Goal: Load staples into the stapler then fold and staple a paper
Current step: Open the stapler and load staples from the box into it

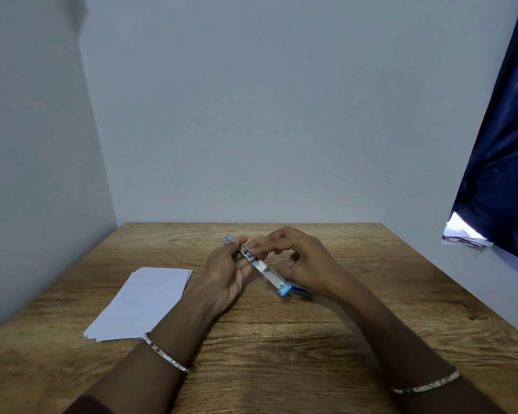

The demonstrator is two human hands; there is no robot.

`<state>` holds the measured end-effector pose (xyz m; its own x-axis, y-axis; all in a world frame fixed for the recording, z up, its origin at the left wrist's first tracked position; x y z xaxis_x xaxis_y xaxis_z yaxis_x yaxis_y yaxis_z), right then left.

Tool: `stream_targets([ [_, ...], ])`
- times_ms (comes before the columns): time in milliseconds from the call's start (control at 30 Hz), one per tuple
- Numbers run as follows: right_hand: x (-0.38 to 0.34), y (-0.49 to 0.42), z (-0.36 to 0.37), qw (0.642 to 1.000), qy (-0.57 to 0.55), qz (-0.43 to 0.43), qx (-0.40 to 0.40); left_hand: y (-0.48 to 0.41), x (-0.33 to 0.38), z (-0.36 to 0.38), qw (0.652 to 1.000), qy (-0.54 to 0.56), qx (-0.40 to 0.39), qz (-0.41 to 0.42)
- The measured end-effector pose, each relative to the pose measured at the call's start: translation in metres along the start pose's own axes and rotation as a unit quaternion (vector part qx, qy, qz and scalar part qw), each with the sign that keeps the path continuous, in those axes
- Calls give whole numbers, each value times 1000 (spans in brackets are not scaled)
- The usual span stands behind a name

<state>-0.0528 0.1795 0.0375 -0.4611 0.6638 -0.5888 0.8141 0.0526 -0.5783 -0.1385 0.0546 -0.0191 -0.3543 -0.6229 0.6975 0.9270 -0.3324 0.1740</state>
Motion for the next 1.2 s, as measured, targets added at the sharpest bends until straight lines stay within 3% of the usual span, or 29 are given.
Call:
stream_targets([
  [200,9,0,8,996,-72,30,35,7,-5,9,998,-30,-51,0],
  [433,32,2,9,976,-116,133,127,12,-15,19,989,-79,-124,2],
  [633,36,2,12,975,-134,150,95,16,-15,24,975,-130,-179,25],
  [833,30,5,21,982,-119,136,64,18,-14,21,924,-282,-187,175],
  [1033,28,5,20,987,-84,117,73,20,-11,23,907,-297,-192,229],
  [1200,28,4,19,989,-59,106,83,24,-8,23,910,-288,-195,226],
])
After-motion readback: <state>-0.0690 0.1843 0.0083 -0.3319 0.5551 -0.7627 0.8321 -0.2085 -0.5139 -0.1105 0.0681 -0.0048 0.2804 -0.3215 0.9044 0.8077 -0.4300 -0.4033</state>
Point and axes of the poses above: each hand's wrist, its own y-axis away from the middle knuckle, its own z-axis out of the palm, x = y × z, the point moved 5 cm from there along -y, towards the middle knuckle, and after that the axes turned 7 degrees about x, right-handed, at the moved point
